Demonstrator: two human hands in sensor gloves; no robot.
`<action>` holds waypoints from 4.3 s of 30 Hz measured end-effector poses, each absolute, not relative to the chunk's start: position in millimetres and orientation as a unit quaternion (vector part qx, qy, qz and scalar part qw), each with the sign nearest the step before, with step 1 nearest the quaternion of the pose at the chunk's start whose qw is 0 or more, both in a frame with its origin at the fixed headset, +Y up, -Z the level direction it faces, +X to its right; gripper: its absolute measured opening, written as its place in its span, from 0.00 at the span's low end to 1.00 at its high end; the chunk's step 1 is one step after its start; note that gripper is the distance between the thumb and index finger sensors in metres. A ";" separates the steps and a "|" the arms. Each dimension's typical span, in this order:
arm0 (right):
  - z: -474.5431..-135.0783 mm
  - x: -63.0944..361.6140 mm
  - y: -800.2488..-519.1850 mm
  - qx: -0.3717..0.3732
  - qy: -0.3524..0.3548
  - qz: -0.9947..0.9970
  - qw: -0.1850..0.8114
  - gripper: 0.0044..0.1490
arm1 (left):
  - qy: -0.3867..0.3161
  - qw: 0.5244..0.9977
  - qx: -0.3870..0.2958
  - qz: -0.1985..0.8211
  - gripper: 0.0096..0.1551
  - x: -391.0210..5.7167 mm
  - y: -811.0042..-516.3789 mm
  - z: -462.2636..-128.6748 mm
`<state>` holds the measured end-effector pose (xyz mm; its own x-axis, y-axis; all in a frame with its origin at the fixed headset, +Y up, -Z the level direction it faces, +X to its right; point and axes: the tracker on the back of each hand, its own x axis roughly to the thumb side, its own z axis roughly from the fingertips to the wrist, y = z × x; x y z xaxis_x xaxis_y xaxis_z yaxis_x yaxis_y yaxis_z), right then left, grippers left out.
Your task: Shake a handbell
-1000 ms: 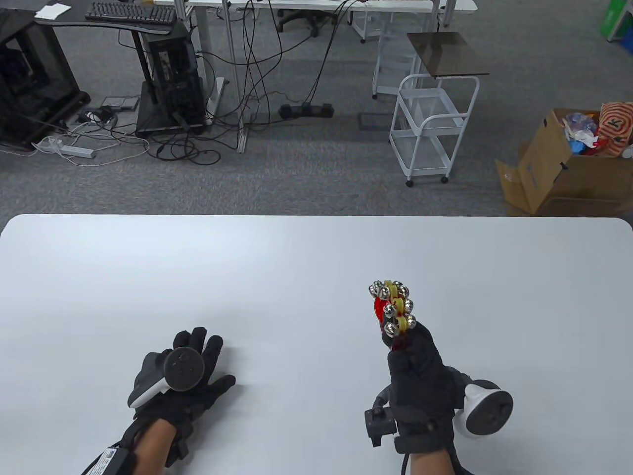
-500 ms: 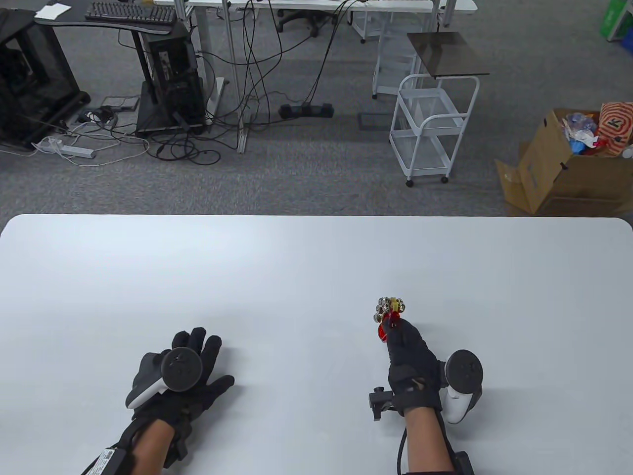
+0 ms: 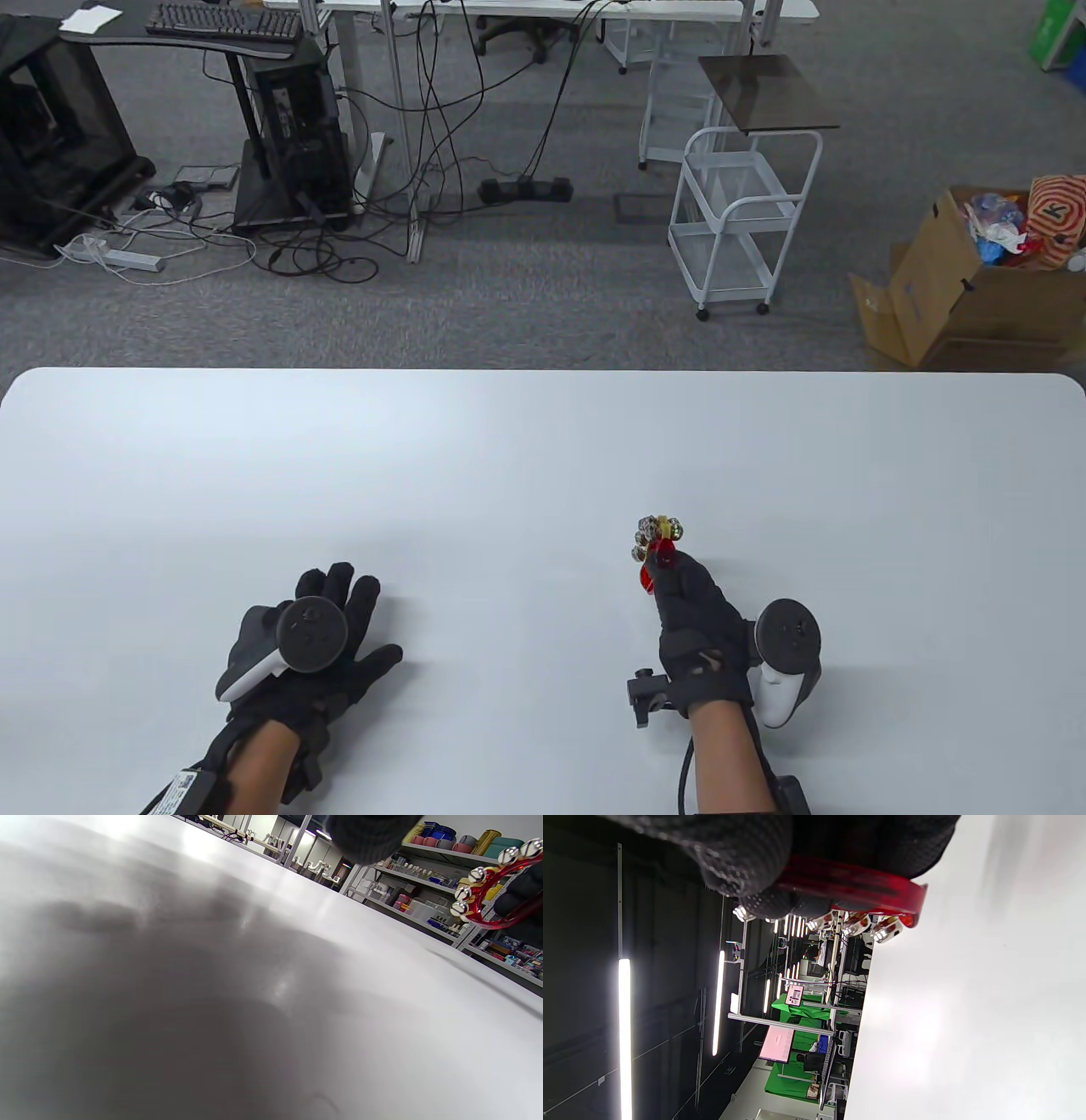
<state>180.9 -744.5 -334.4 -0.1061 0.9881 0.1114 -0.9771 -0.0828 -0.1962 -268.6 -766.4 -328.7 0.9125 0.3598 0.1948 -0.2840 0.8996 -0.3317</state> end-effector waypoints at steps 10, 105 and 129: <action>-272.9 165.3 -629.8 0.171 -0.300 0.662 0.665 0.29 | -0.125 0.967 -0.127 0.182 0.54 -274.7 -757.0 -323.7; -336.1 176.4 -749.4 -0.010 -0.101 0.794 0.600 0.28 | -0.117 0.964 -0.131 0.198 0.54 -280.8 -756.5 -320.8; -287.1 167.6 -661.7 0.121 -0.277 0.746 0.593 0.28 | -0.121 0.964 -0.121 0.206 0.54 -283.0 -752.3 -319.6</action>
<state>167.6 -661.7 -287.1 -0.2674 0.8175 0.5100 -0.9522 -0.1429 -0.2701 -283.0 -752.3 -319.6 0.8862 0.4253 0.1839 -0.3668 0.8865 -0.2822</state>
